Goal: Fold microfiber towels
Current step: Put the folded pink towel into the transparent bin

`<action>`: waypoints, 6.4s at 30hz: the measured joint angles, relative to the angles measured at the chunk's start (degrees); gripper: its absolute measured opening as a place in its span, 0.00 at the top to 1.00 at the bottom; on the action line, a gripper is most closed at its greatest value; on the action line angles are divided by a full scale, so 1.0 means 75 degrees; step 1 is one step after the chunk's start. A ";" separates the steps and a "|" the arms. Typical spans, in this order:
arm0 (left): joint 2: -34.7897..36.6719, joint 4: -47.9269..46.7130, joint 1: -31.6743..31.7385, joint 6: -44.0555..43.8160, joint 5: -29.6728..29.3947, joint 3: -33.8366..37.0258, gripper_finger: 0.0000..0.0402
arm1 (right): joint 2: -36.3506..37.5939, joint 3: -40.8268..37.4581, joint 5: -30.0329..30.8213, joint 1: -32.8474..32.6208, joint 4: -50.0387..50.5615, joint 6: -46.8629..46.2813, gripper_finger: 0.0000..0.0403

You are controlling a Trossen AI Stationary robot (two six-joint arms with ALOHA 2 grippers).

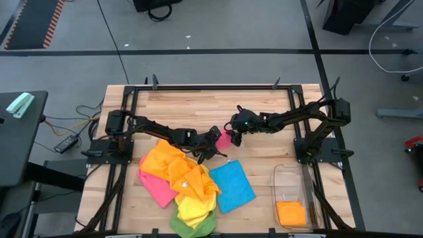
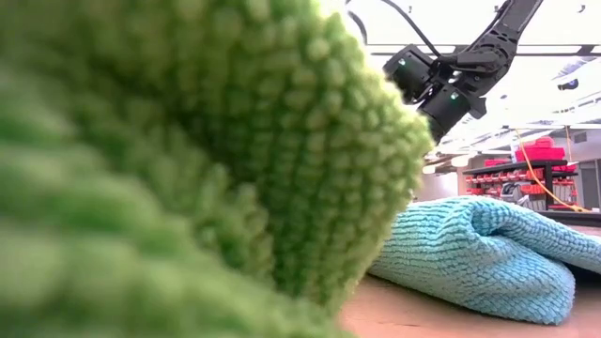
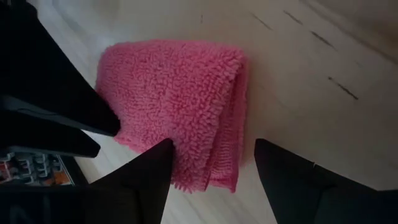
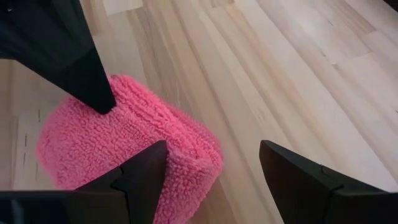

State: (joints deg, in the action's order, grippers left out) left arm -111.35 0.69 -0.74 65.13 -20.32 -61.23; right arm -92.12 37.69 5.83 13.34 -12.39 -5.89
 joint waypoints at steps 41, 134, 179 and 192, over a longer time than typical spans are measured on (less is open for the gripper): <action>-0.0451 0.0259 0.0474 -0.1570 0.1050 0.0006 0.96 | 0.0694 0.0058 0.0140 -0.1244 0.0075 0.2047 0.34; 0.1320 0.3713 0.0932 -0.8154 0.3100 0.0024 0.19 | 0.1951 0.0740 -0.0922 -0.1027 0.2194 -0.0371 0.87; 0.1317 0.9890 0.0960 -0.7959 0.4119 0.1848 0.00 | 0.3904 0.0131 -0.0465 -0.1912 -0.0612 0.1247 0.87; 0.1317 1.0318 0.0692 -0.7739 0.4062 0.1848 0.00 | 0.3341 0.0134 -0.0385 -0.1926 -0.1577 0.1332 0.87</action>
State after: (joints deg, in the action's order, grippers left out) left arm -101.47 78.08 4.45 7.09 10.15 -47.37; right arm -67.06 38.70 2.94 -1.10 -24.22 4.10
